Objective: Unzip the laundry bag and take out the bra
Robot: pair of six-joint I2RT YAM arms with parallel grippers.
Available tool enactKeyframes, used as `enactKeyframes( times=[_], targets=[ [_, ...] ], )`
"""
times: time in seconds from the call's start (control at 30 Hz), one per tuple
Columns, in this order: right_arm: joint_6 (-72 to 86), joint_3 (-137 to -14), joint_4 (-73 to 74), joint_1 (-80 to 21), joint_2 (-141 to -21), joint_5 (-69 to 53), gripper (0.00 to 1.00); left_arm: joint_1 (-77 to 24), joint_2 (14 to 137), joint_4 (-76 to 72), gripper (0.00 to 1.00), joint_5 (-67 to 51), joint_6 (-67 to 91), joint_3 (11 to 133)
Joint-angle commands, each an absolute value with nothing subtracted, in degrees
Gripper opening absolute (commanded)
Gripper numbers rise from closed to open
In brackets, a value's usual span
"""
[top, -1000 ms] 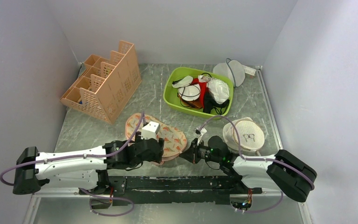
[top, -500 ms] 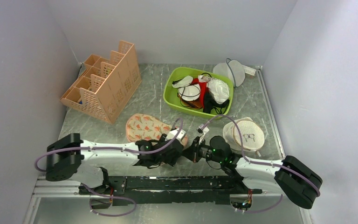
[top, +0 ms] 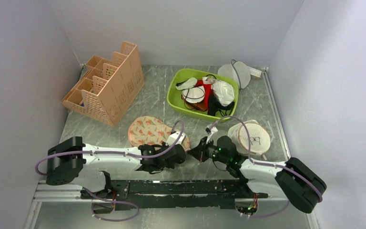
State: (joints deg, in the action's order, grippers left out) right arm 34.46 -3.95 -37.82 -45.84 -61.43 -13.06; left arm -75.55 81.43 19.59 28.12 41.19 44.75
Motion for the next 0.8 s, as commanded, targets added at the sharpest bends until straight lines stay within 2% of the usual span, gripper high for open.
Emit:
enactKeyframes(
  times=[0.0, 0.2, 0.43, 0.47, 0.63, 0.7, 0.77],
  targets=[
    [32.95, -3.89, -40.28, -36.44, -65.89, -18.49, 0.0, -75.41, 81.2, 23.25, 0.07, 29.25, 44.46, 41.66],
    [29.29, -8.57, -39.03, -30.9, -73.38, -22.69, 0.0, -75.0, 82.1, 23.99, 0.07, 29.2, 49.56, 38.86],
    [31.37, -5.2, -41.8, -31.73, -69.13, -27.04, 0.0, -71.76, 86.77, 35.26, 0.08, 33.02, 57.04, 42.8],
    [31.97, -4.45, -42.59, -32.51, -68.46, -27.53, 0.0, -71.72, 85.66, 35.55, 0.12, 33.56, 57.4, 42.77],
    [33.79, -2.79, -42.25, -38.29, -64.17, -25.11, 0.0, -71.74, 74.82, 34.35, 0.51, 33.99, 57.18, 40.18],
    [34.51, -2.47, -42.1, -40.12, -62.89, -23.36, 0.0, -71.72, 69.56, 33.76, 0.6, 33.53, 56.25, 38.89],
    [35.24, -2.69, -42.98, -41.2, -62.9, -22.99, 0.0, -71.81, 64.66, 33.85, 0.65, 32.76, 55.37, 37.96]
  ],
)
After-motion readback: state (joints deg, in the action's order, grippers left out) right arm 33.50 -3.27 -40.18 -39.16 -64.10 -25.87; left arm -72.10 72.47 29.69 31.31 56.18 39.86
